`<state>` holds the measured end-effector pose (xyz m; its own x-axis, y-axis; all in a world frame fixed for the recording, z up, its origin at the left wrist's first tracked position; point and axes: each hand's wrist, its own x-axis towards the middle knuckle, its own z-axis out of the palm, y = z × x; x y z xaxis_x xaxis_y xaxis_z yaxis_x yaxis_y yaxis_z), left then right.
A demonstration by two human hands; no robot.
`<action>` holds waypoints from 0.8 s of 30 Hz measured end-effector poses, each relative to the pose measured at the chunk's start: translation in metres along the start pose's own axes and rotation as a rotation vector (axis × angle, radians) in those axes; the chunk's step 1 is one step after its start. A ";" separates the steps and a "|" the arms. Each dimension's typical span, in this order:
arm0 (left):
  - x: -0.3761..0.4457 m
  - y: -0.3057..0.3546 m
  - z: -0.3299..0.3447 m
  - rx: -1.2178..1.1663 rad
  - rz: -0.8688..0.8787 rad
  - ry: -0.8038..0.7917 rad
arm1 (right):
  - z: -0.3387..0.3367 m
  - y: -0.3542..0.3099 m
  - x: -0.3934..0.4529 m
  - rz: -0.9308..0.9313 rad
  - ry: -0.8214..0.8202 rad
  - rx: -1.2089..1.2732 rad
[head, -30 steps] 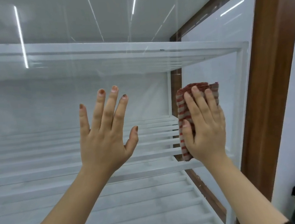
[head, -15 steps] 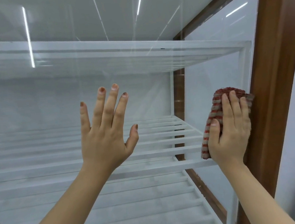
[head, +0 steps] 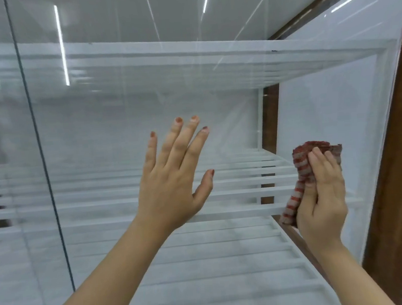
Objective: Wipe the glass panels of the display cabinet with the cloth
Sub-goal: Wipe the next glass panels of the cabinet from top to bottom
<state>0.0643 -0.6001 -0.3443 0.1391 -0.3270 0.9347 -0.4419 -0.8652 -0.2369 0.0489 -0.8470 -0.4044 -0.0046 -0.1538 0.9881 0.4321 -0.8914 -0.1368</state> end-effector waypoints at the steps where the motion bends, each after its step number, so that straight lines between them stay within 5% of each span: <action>1: -0.014 -0.011 -0.006 0.009 -0.013 -0.009 | 0.003 -0.014 -0.006 -0.015 -0.013 0.030; 8: -0.122 -0.095 -0.042 0.084 -0.174 -0.082 | 0.047 -0.134 -0.062 -0.098 -0.209 0.200; 15: -0.167 -0.132 -0.045 0.146 -0.146 -0.042 | 0.094 -0.208 -0.097 -0.083 -0.281 0.244; 24: -0.203 -0.135 -0.024 0.104 -0.205 0.087 | 0.133 -0.224 -0.125 -0.229 -0.163 0.018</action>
<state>0.0746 -0.4083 -0.4957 0.1377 -0.1107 0.9843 -0.3183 -0.9460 -0.0619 0.0725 -0.5720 -0.4878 0.0408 0.1224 0.9916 0.4521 -0.8873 0.0909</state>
